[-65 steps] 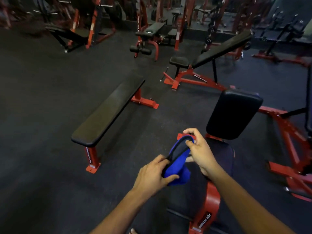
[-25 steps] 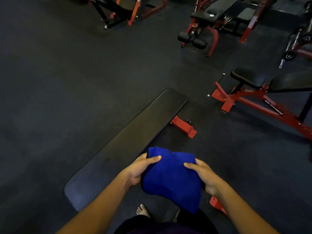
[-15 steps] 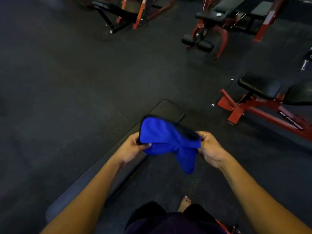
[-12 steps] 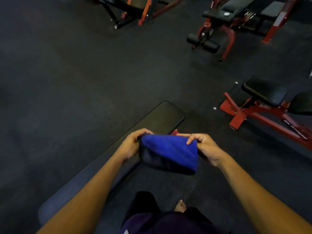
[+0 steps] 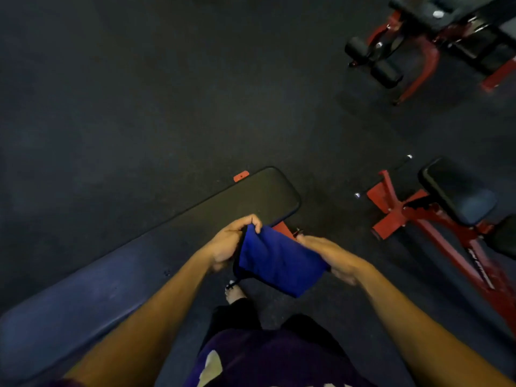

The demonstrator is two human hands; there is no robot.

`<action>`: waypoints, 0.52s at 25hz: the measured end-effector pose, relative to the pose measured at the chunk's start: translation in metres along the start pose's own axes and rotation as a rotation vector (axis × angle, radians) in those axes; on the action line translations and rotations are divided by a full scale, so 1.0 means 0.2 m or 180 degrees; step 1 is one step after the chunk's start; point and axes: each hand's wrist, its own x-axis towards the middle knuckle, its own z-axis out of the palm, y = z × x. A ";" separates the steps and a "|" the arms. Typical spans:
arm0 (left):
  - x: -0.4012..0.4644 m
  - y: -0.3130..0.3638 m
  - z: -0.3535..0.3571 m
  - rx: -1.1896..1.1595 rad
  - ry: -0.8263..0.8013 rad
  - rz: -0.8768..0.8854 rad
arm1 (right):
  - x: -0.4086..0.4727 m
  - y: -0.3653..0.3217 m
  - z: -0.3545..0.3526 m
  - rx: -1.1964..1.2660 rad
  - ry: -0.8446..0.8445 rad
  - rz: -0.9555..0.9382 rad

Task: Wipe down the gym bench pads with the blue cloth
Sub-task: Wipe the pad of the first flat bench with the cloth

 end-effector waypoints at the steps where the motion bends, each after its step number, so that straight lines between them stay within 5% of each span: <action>1: 0.06 0.00 0.00 -0.0059 0.0014 -0.0045 | 0.03 -0.03 -0.04 -0.0329 -0.0116 0.0012; 4: 0.21 0.02 0.02 0.0018 0.0247 -0.0104 | 0.13 -0.18 -0.22 -0.1249 -0.0375 -0.0051; 7: 0.35 -0.01 -0.01 0.0485 0.0651 -0.0129 | 0.26 -0.31 -0.41 -0.1224 -0.0338 -0.0087; 13: 0.77 -0.37 0.01 0.2383 0.2096 -0.0468 | 0.82 -0.30 -0.94 -0.1474 0.0868 -0.0420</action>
